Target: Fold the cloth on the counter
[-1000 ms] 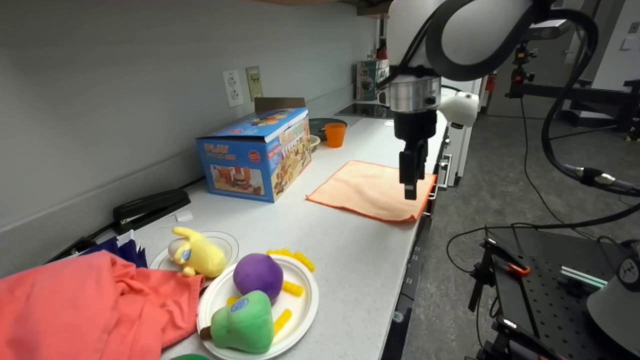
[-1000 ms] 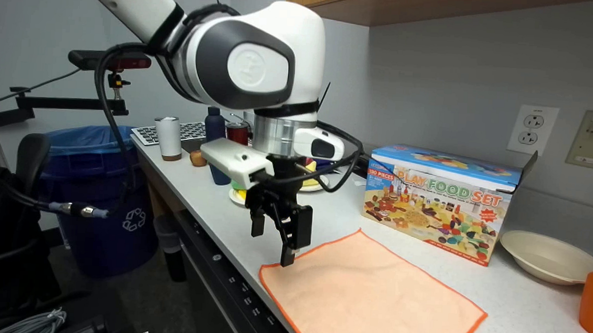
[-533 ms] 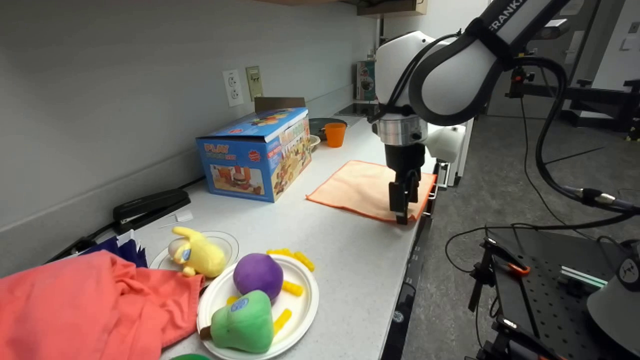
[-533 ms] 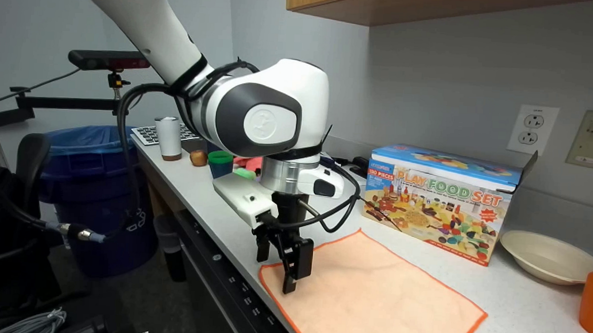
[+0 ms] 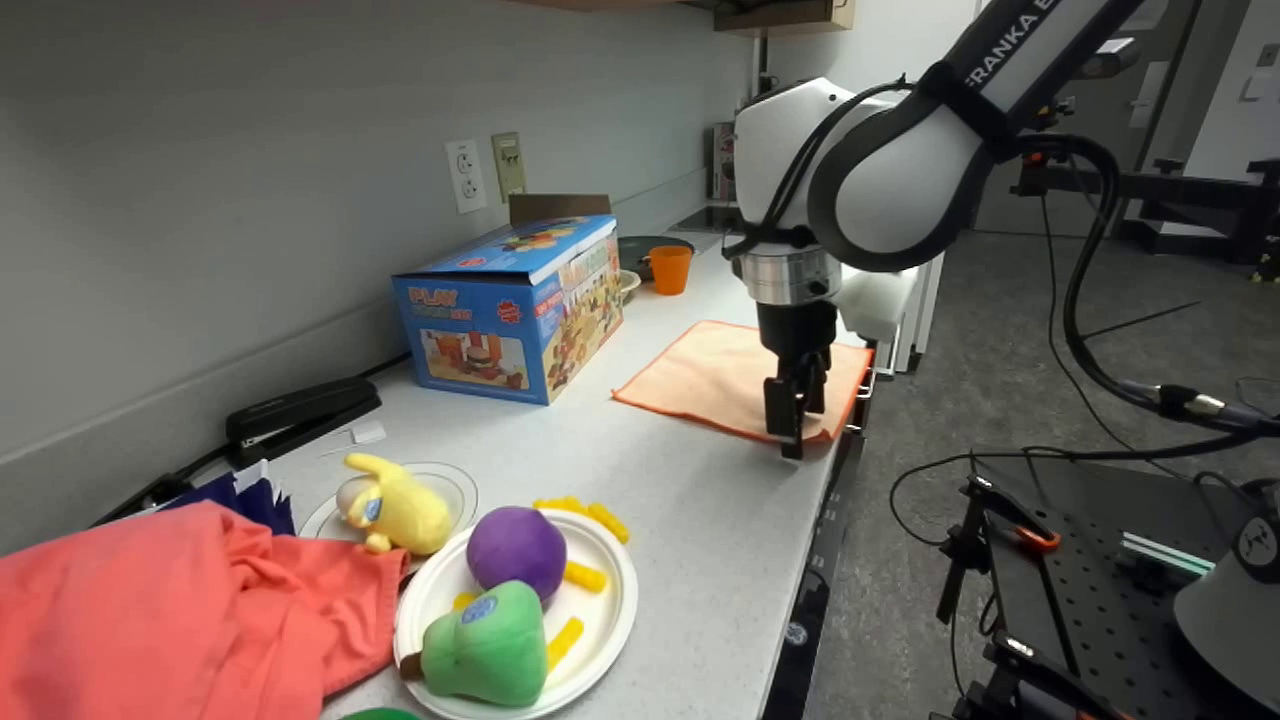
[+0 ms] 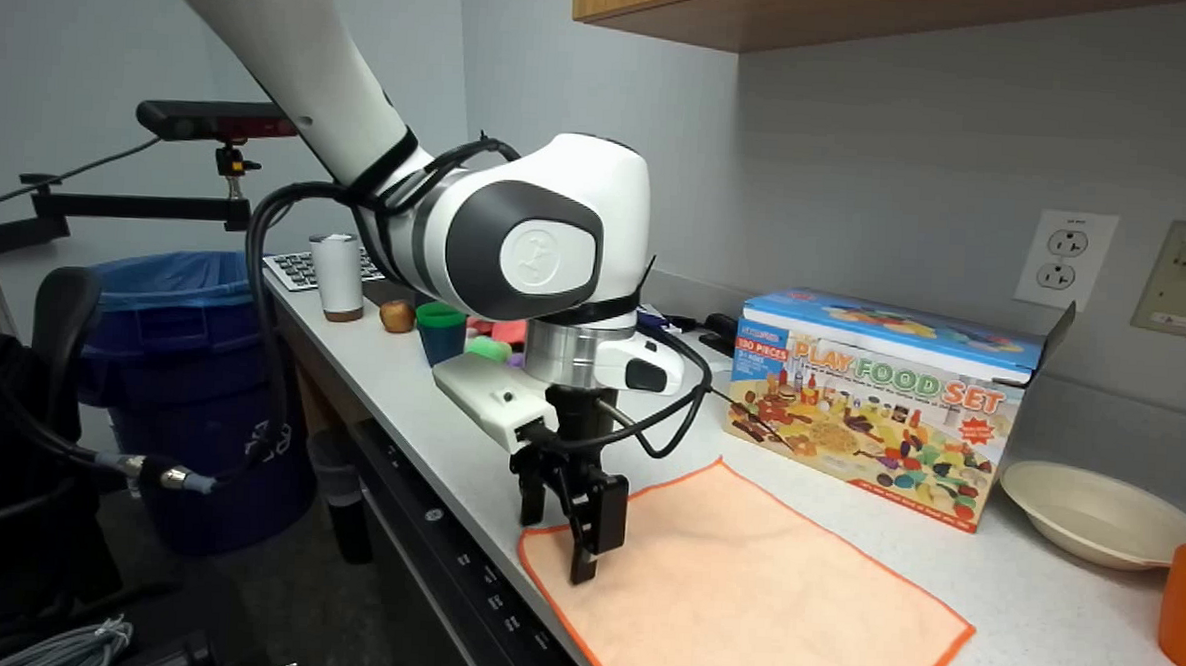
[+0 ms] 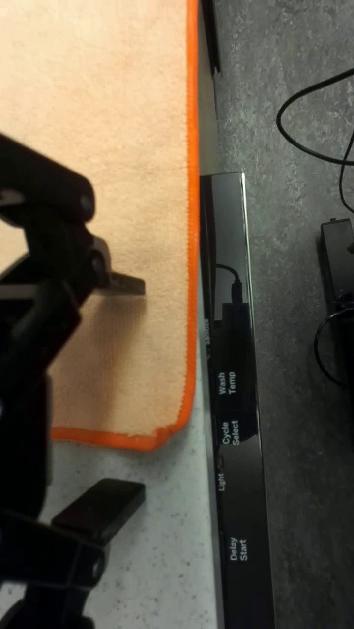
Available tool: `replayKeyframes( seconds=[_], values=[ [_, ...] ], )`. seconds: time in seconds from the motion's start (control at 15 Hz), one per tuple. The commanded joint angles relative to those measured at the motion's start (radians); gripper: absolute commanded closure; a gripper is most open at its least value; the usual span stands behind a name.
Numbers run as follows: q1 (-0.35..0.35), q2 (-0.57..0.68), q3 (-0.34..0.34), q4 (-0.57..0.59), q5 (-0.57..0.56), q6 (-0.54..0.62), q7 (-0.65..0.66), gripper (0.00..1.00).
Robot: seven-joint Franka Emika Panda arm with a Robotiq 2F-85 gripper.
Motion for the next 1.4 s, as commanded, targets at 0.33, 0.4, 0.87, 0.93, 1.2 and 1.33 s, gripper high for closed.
replayKeyframes(
  seconds=[0.33,0.4,0.87,0.93,1.2,1.33],
  values=[
    [0.026,-0.003,0.021,0.03,-0.03,-0.047,0.122,0.23],
    [0.027,-0.008,0.022,0.03,-0.036,-0.054,0.139,0.3],
    [0.028,-0.023,0.024,0.045,-0.043,-0.132,0.198,0.92],
    [0.028,-0.024,0.024,0.049,-0.044,-0.146,0.205,1.0],
    [0.032,-0.037,0.027,0.071,0.03,-0.226,0.157,1.0],
    [0.038,-0.048,0.029,0.093,0.087,-0.318,0.096,1.0]
  ],
)
